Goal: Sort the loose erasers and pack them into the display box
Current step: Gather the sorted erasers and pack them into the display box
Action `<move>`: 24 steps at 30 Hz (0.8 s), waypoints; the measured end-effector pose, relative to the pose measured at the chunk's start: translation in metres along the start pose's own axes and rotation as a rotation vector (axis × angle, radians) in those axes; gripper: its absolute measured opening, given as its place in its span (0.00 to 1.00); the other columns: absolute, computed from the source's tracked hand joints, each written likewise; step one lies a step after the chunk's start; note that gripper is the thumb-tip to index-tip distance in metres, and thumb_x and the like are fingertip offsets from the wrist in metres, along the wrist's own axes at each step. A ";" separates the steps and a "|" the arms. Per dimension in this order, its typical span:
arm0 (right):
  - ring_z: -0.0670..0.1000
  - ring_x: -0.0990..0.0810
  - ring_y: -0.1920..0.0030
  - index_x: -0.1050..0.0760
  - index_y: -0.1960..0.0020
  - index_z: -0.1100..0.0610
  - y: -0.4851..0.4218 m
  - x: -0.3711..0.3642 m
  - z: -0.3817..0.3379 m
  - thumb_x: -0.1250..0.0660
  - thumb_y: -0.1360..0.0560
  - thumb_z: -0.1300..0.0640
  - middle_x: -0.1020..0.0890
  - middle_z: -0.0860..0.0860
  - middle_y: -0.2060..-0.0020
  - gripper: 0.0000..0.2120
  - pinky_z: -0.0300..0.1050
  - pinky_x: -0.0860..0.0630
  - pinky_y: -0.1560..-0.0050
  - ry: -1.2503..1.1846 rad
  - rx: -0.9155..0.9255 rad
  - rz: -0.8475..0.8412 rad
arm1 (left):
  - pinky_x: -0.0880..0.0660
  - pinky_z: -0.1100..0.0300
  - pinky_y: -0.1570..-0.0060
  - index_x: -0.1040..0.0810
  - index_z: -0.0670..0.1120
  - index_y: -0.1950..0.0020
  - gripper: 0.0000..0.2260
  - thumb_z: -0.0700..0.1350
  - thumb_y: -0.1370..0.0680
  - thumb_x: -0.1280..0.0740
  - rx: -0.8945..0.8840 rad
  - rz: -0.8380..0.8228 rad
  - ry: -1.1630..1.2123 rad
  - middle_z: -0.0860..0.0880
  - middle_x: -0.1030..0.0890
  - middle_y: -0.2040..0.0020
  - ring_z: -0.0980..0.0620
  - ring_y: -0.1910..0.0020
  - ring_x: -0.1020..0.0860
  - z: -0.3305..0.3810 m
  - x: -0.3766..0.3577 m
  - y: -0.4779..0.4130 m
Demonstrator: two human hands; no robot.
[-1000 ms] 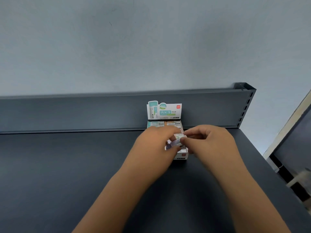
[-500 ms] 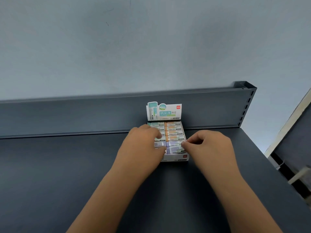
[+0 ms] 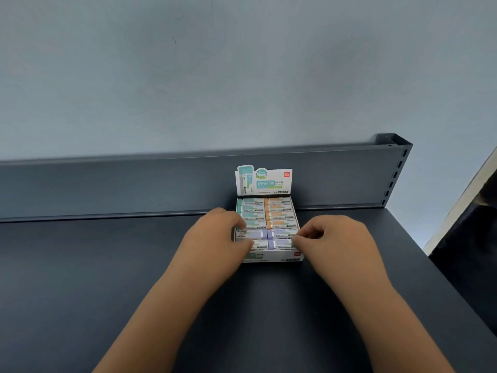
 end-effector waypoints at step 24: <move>0.54 0.13 0.55 0.15 0.53 0.60 -0.037 -0.041 0.008 0.34 0.24 0.53 0.13 0.46 0.63 0.12 0.59 0.18 0.44 -0.390 -0.173 -0.288 | 0.18 0.52 0.46 0.17 0.46 0.45 0.07 0.42 0.21 0.32 0.324 -0.219 0.894 0.51 0.12 0.52 0.53 0.52 0.14 -0.023 -0.025 -0.017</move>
Point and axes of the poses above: each hand's wrist, its own y-axis away from the middle knuckle, its own x-axis out of the back of the hand, z = x × y, the point moved 8 cm from there along -y, towards the middle knuckle
